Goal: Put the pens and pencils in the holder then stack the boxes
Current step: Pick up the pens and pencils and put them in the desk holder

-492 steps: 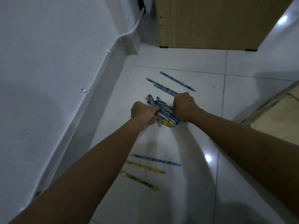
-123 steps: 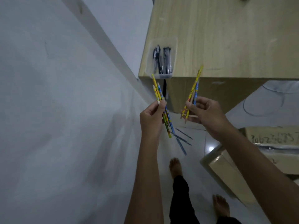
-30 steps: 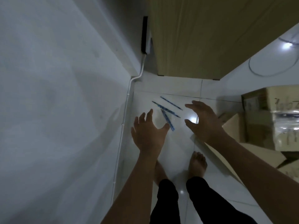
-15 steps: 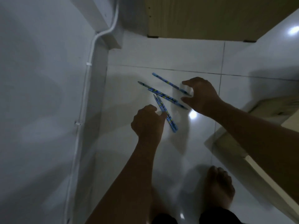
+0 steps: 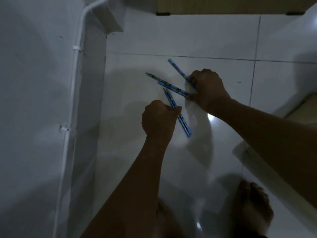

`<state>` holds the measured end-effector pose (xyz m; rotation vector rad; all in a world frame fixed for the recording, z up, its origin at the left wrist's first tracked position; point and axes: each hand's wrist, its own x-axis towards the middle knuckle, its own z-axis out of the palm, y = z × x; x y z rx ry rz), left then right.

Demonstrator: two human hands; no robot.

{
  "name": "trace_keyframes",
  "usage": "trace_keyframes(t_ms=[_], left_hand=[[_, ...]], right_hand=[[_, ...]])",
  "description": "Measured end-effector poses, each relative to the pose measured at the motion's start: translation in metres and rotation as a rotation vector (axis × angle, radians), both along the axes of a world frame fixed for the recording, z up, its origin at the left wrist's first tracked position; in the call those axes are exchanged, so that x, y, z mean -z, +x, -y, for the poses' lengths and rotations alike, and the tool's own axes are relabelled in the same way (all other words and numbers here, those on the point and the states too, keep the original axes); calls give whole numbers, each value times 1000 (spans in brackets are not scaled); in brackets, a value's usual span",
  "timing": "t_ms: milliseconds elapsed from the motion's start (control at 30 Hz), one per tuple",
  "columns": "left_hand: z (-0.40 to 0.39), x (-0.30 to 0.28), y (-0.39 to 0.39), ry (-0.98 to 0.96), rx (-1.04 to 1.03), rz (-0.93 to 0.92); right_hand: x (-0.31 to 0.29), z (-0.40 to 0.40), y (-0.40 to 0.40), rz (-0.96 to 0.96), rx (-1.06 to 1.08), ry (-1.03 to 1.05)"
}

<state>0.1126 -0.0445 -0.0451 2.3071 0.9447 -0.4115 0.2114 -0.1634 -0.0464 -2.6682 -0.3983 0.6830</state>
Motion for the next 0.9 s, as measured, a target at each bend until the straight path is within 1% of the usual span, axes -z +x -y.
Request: trace_keyframes(t_ms=[200,300,400,567,700,800,867,900], left_hand=[[-12,-4,-8,68,64,88],[-10,-4,-14,52,-15,117],[-6,-3,-19,55,-43,86],[0,0,-20,94,-10,69],[-3,0,-23,50,-11,96],[-9,-5,-26,-7,-1,63],[-10,-17,-27,-45,17,31],[-12,-31,-26,-83,21,26]], right_hand=[[5,-1,-14,-43,22,-7],[3,-2,-19,-67,41,-13],[-2,-4,-25,-84,43,-15],[-5,-6,-38,-95,129,11],[-7,-8,-43,-147,124,-20],[-15,-5,-45,-174,223,29],[-26,-2,-45,-223,371,101],[-39,-2,-46,-288,490,180]])
